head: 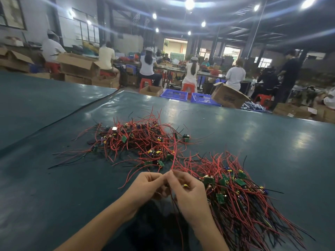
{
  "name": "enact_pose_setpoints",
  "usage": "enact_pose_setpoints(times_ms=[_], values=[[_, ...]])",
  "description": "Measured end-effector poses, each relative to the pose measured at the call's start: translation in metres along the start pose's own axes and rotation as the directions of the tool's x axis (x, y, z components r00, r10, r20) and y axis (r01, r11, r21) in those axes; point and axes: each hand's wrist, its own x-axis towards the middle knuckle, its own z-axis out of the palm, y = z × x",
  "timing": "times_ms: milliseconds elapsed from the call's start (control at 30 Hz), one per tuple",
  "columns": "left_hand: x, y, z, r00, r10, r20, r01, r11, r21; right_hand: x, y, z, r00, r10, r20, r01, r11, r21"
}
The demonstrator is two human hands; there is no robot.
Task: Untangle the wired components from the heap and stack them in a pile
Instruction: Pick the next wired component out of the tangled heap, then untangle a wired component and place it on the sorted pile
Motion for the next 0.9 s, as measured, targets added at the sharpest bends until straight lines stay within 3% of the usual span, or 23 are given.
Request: enact_pose_setpoints(times_ms=[67,167,233,300,333,367,433,500,600,733,900], values=[[0.0,-0.002,-0.001,1.0,0.025,-0.019,-0.023,0.998,0.063,-0.001,0.001,-0.001,0.999,-0.03,0.042,0.036,0.989,-0.143],[0.002,-0.004,-0.001,1.0,0.001,-0.026,0.0,0.999,0.054,0.001,0.001,-0.006,0.997,-0.031,0.069,0.045,0.975,-0.217],[0.004,-0.004,-0.001,0.998,-0.056,-0.038,0.057,0.997,0.045,0.001,0.002,-0.006,0.998,-0.053,0.023,0.057,0.948,-0.313],[0.005,-0.006,-0.003,0.996,0.012,-0.09,0.004,0.983,0.182,0.001,0.003,-0.007,0.994,-0.083,-0.072,0.049,0.922,-0.384],[0.006,-0.01,-0.007,0.984,0.12,-0.131,-0.065,0.93,0.363,0.001,0.003,-0.008,0.988,-0.096,-0.121,0.04,0.918,-0.395],[0.007,-0.014,-0.012,0.951,0.264,-0.161,-0.123,0.801,0.585,0.002,0.002,-0.01,0.98,-0.11,-0.167,0.032,0.912,-0.409],[0.006,-0.018,-0.021,0.876,0.47,-0.108,-0.137,0.458,0.878,0.004,0.001,-0.018,0.955,-0.162,-0.248,0.009,0.853,-0.521],[0.009,-0.024,-0.03,0.892,0.449,-0.049,-0.098,0.296,0.95,0.003,-0.001,-0.028,0.925,-0.22,-0.309,-0.051,0.736,-0.675],[0.014,-0.031,-0.036,0.947,0.316,-0.051,-0.01,0.189,0.982,0.003,-0.003,-0.037,0.916,-0.189,-0.354,-0.19,0.574,-0.796],[0.016,-0.033,-0.038,0.942,0.334,-0.02,-0.04,0.172,0.984,0.004,-0.003,-0.039,0.929,-0.124,-0.349,-0.269,0.424,-0.865],[0.015,-0.034,-0.035,0.932,0.362,0.025,-0.125,0.257,0.958,0.002,-0.001,-0.029,0.936,-0.183,-0.299,-0.19,0.453,-0.871]])
